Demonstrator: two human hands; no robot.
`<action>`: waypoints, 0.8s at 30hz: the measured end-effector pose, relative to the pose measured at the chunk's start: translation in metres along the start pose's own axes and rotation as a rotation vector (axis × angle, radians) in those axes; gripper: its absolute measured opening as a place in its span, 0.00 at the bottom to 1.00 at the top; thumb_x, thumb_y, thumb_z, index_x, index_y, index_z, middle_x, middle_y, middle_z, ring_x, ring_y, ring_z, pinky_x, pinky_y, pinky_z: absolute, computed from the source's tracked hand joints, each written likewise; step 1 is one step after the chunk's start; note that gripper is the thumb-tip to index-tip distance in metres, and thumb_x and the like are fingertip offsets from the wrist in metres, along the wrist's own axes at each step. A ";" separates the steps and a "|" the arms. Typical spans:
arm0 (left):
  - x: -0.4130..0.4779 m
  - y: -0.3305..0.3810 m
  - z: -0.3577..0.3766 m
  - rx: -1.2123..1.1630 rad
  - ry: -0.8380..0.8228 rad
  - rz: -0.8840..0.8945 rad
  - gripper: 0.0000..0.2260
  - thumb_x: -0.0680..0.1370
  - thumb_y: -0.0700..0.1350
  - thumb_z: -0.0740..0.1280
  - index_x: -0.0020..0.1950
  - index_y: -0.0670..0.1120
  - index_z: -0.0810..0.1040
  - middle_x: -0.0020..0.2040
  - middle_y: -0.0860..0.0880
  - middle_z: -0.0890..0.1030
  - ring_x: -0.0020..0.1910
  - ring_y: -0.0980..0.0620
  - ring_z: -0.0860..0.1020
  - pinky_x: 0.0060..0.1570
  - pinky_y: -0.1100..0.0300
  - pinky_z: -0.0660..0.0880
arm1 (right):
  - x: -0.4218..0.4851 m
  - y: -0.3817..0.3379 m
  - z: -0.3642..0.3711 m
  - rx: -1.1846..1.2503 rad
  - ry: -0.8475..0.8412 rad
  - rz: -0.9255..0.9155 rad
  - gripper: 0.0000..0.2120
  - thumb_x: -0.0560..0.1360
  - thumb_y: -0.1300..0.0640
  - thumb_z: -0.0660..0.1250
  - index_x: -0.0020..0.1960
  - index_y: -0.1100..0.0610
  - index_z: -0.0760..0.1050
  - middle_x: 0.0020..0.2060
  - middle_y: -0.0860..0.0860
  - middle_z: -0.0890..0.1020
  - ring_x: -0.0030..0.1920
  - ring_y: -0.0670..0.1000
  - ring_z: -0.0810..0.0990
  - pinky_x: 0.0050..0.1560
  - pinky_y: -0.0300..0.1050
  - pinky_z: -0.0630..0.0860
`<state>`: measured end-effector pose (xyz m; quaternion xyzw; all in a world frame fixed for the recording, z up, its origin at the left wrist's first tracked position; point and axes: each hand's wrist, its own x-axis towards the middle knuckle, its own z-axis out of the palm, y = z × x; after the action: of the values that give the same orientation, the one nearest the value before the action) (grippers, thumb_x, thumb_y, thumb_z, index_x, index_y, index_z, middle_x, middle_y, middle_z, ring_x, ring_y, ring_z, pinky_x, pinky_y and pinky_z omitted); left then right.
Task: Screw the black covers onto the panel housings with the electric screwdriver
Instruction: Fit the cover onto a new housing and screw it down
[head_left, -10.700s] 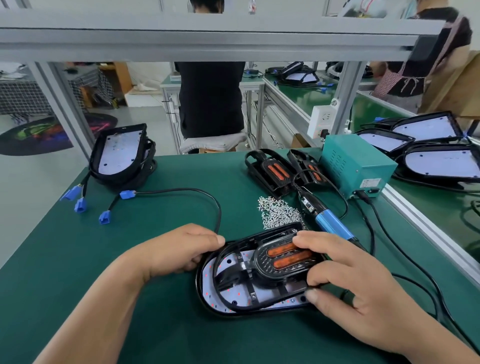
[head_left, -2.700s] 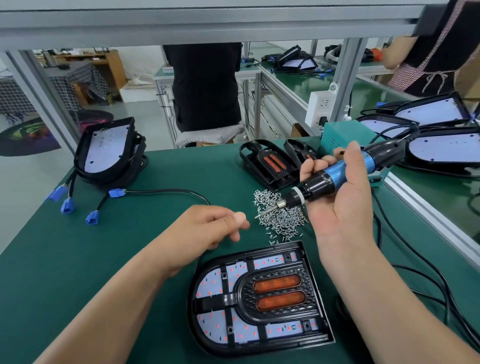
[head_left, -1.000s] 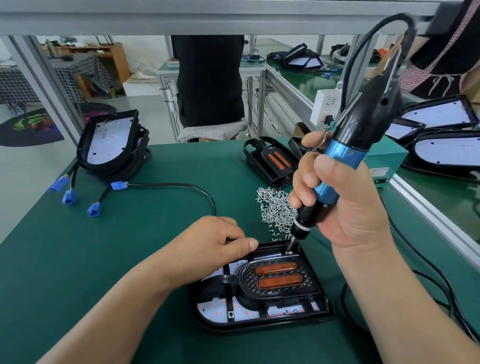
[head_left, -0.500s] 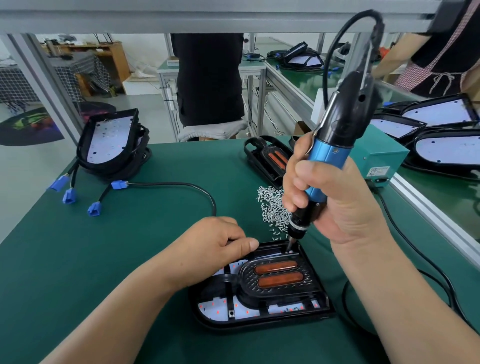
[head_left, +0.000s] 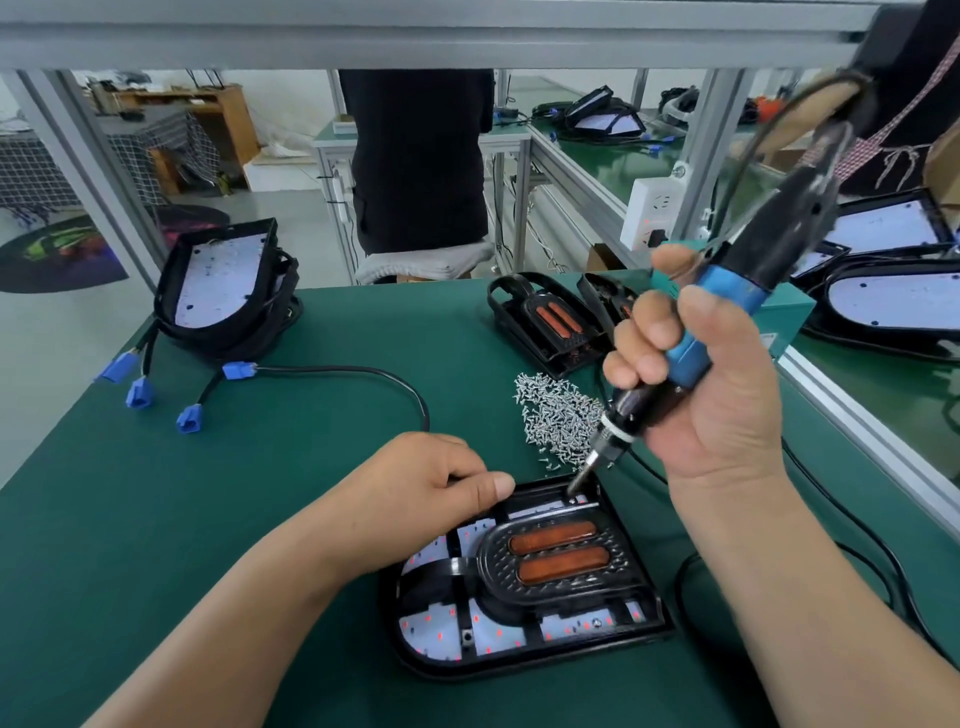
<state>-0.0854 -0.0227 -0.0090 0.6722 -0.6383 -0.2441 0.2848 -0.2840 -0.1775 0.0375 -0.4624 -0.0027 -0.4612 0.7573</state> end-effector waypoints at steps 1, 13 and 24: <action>-0.002 0.000 -0.001 -0.011 -0.005 -0.004 0.25 0.82 0.59 0.69 0.35 0.43 0.69 0.36 0.50 0.71 0.33 0.58 0.68 0.38 0.53 0.70 | 0.000 0.000 0.000 0.020 0.058 -0.012 0.10 0.79 0.56 0.70 0.59 0.53 0.76 0.35 0.47 0.72 0.30 0.45 0.70 0.35 0.41 0.72; 0.006 -0.003 -0.012 -1.141 0.124 -0.453 0.13 0.83 0.26 0.57 0.60 0.29 0.80 0.43 0.43 0.80 0.31 0.55 0.71 0.25 0.67 0.64 | 0.000 0.022 0.003 0.229 0.465 -0.055 0.04 0.80 0.58 0.68 0.53 0.55 0.74 0.36 0.49 0.74 0.32 0.47 0.71 0.37 0.42 0.74; 0.011 0.001 -0.005 -1.082 0.086 -0.366 0.16 0.75 0.55 0.72 0.47 0.42 0.80 0.34 0.50 0.73 0.26 0.58 0.63 0.22 0.68 0.59 | 0.005 0.023 0.009 0.288 0.562 -0.102 0.04 0.79 0.59 0.72 0.49 0.56 0.76 0.37 0.50 0.75 0.33 0.48 0.73 0.39 0.44 0.77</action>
<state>-0.0820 -0.0331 -0.0042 0.5397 -0.2835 -0.5539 0.5670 -0.2611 -0.1714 0.0295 -0.2042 0.1183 -0.6034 0.7617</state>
